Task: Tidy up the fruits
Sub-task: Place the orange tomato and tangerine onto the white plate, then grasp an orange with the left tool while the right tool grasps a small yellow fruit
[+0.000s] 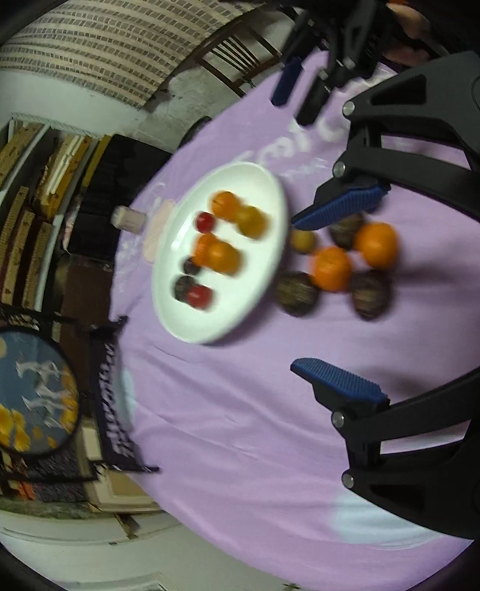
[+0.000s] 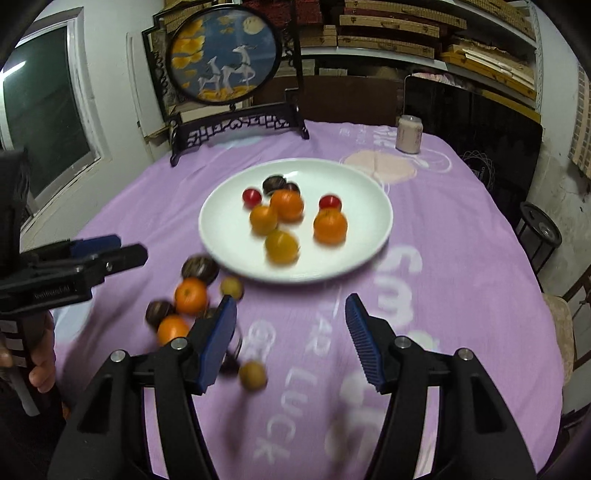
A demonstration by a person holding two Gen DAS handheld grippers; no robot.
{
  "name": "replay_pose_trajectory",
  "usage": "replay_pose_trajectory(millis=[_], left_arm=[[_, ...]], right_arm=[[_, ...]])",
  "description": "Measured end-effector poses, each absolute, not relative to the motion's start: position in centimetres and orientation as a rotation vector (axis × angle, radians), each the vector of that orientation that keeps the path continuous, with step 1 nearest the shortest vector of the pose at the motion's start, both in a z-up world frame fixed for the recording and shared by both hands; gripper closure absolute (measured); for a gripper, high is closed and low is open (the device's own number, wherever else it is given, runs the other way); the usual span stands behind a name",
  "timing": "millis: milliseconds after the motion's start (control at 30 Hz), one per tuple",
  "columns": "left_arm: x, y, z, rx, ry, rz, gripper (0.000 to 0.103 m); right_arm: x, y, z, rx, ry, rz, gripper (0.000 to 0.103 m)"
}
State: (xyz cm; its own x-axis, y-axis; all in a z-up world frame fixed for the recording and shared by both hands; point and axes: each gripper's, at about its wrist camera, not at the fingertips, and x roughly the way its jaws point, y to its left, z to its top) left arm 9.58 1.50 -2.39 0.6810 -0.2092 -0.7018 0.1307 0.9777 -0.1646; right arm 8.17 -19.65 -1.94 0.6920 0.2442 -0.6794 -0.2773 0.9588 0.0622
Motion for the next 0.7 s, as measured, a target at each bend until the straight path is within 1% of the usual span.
replay_pose_trajectory(millis=[167, 233, 300, 500, 633, 700], left_arm=[[6.8, 3.0, -3.3, -0.122, 0.815, -0.155, 0.026], [5.8, 3.1, -3.2, -0.119, 0.804, -0.154, 0.02], [4.7, 2.8, -3.1, -0.1, 0.788, -0.158, 0.018], [2.9, 2.0, -3.8, -0.067, 0.798, -0.198, 0.016], [2.5, 1.7, -4.6, -0.065, 0.824, -0.216, 0.016], [2.4, 1.4, -4.9, -0.07, 0.841, -0.23, 0.016]], right_arm=[[6.3, -19.4, -2.4, -0.048, 0.768, 0.289, 0.041], [6.0, -19.0, -2.9, -0.051, 0.787, 0.295, 0.041], [5.8, -18.6, -3.5, -0.062, 0.809, 0.302, 0.041], [5.6, -17.6, -6.6, -0.101, 0.906, 0.301, 0.041], [5.9, -17.2, -7.7, -0.118, 0.901, 0.291, 0.041], [6.4, -16.9, -8.1, -0.135, 0.887, 0.288, 0.047]])
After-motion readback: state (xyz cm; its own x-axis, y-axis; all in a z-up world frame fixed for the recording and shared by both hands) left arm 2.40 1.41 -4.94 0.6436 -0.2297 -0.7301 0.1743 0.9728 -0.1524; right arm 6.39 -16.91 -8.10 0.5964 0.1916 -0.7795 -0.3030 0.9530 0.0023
